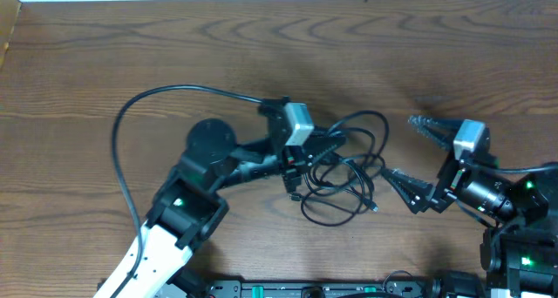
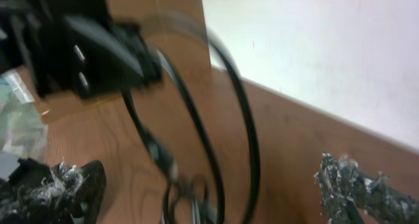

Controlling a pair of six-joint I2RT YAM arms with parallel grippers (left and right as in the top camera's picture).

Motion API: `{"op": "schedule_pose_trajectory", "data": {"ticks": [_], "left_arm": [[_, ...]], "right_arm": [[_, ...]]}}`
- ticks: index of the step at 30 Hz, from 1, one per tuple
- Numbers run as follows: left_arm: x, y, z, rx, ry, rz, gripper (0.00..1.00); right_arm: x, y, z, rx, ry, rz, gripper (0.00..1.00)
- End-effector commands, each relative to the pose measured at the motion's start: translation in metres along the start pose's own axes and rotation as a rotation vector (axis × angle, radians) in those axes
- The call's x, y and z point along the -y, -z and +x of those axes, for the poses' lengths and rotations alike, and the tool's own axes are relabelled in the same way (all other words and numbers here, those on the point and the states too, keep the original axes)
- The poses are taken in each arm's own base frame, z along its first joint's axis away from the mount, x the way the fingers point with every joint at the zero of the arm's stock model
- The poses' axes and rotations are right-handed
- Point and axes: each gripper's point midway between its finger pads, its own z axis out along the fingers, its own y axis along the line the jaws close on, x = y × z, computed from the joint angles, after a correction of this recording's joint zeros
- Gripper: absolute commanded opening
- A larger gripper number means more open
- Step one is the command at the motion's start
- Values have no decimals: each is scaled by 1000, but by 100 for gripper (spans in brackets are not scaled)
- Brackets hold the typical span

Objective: Untangle cables

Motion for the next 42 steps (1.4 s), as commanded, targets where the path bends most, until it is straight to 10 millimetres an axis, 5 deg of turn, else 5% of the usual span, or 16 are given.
{"op": "schedule_pose_trajectory", "data": {"ticks": [1,15,22,27,31,33,35,42], "left_arm": [[10,16,-31,83,-49,-12,7],[58,34,-58,166,-194,178,7],[61,35,-61,178,-185,190,7],[61,35,-62,181,-187,189,7],[61,35,-63,184,-189,187,7],[61,35,-63,186,-190,188,8],[61,35,-64,188,-193,188,8],[61,35,-65,191,-194,189,7]], "right_arm": [[-3,1,11,-33,108,-13,99],[2,-2,44,-120,155,-48,86],[16,-7,56,-150,84,-56,79],[-2,-10,54,-117,91,-179,73],[-14,-13,54,-111,97,-236,55],[-19,-15,55,-113,102,-258,19],[-24,-17,55,-116,104,-281,5],[-34,-22,56,-118,128,-322,1]]}}
